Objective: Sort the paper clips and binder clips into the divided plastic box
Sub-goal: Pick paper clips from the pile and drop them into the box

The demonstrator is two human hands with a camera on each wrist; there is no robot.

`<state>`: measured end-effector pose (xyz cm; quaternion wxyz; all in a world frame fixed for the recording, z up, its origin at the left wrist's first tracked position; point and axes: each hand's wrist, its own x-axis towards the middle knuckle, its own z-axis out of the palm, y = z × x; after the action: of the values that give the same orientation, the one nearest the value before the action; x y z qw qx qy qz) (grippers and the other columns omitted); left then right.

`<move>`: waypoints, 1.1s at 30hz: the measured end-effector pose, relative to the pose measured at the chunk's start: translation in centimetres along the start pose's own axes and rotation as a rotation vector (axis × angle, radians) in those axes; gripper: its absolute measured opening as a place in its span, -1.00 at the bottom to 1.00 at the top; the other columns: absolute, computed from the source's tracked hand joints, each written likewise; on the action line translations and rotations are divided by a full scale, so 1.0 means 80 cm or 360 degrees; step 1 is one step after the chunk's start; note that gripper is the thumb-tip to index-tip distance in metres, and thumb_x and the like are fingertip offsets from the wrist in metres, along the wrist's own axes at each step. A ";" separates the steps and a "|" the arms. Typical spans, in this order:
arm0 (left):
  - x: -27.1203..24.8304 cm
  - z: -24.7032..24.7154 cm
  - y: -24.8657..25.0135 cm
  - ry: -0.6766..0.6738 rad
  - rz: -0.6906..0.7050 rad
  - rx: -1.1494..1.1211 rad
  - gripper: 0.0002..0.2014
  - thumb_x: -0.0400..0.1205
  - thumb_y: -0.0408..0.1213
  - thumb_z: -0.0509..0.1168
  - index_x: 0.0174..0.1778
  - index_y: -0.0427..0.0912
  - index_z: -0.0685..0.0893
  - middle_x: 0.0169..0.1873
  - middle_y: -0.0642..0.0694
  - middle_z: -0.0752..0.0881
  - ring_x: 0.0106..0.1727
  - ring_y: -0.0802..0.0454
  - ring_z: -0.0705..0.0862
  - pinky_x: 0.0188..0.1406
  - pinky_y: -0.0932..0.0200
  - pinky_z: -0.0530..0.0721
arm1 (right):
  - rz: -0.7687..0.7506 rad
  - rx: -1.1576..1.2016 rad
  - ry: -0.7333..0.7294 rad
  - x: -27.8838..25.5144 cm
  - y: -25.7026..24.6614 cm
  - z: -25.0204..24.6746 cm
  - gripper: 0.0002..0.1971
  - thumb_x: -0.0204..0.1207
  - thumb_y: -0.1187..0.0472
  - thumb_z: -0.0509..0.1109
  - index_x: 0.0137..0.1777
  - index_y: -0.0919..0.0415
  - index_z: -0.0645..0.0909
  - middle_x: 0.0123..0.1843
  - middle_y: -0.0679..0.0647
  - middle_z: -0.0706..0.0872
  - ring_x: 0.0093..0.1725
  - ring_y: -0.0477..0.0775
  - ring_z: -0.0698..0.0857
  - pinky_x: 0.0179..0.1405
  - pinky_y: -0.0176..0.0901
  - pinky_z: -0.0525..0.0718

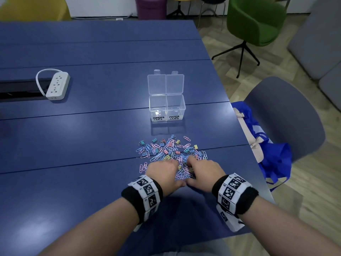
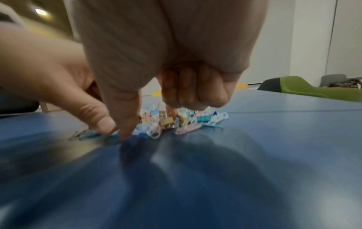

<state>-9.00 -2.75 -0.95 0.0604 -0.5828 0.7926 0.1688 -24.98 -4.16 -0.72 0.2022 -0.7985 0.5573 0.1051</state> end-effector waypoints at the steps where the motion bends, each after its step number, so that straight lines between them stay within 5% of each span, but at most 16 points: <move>1: 0.001 0.001 0.004 -0.0006 0.0000 0.0039 -0.49 0.51 0.25 0.26 0.12 -0.11 0.50 0.09 -0.07 0.69 0.14 -0.13 0.66 -0.03 0.04 0.54 | -0.0004 -0.0033 0.0009 0.001 0.000 0.002 -0.56 0.41 -0.12 0.35 0.15 0.11 0.36 0.03 0.11 0.75 0.05 0.29 0.70 -0.08 0.01 0.58; 11: 0.019 0.011 0.008 -0.0066 -0.0064 -0.0119 -0.78 0.65 -0.08 0.21 0.09 -0.12 0.53 0.10 -0.13 0.72 0.15 -0.20 0.67 0.01 0.01 0.57 | -0.0083 -0.0122 0.0070 0.015 -0.008 0.009 -0.82 0.59 0.09 0.21 0.08 0.17 0.48 0.09 0.18 0.74 0.09 0.31 0.69 -0.20 -0.03 0.42; 15: 0.022 0.005 0.002 -0.0056 0.0037 -0.0130 -0.83 0.66 -0.13 0.16 0.08 -0.09 0.54 0.10 -0.13 0.71 0.14 -0.21 0.67 0.00 0.00 0.56 | -0.0085 0.0014 0.0116 0.018 -0.005 0.003 -0.83 0.56 0.05 0.28 -0.02 0.14 0.53 0.07 0.12 0.74 0.12 0.26 0.66 -0.11 -0.03 0.50; 19: 0.023 -0.005 -0.019 -0.0017 -0.0018 -0.0519 -0.86 0.63 -0.08 0.22 -0.21 0.02 0.46 -0.10 -0.03 0.66 -0.03 -0.10 0.63 -0.05 0.05 0.54 | -0.0033 0.0526 0.0138 0.022 0.001 -0.004 -0.85 0.54 0.07 0.34 -0.13 0.14 0.55 -0.05 0.08 0.66 0.01 0.15 0.61 -0.04 -0.06 0.51; 24: 0.027 -0.021 -0.043 -0.0077 -0.0056 -0.0943 -0.77 0.70 -0.17 0.14 -0.29 0.05 0.35 -0.22 0.02 0.49 -0.20 0.06 0.48 -0.15 0.12 0.47 | 0.0090 0.1084 0.0053 0.034 0.006 -0.010 -0.78 0.64 0.14 0.22 -0.24 0.13 0.36 -0.31 -0.03 0.46 -0.34 -0.04 0.44 -0.27 -0.15 0.40; 33: 0.034 -0.031 -0.067 -0.0149 -0.0325 -0.1753 -0.86 0.72 -0.36 0.12 -0.15 -0.09 0.43 -0.37 -0.06 0.63 -0.51 0.12 0.48 -0.51 0.18 0.50 | 0.0309 0.2373 -0.0142 0.050 0.007 -0.016 -0.86 0.68 0.30 0.19 -0.13 0.21 0.48 -0.40 0.05 0.40 -0.54 -0.12 0.35 -0.68 -0.36 0.31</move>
<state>-4.56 -7.48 -0.51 -0.2016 -0.5939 0.5234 0.5768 -24.12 -8.27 -1.21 0.7012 -0.3922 0.5401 -0.2504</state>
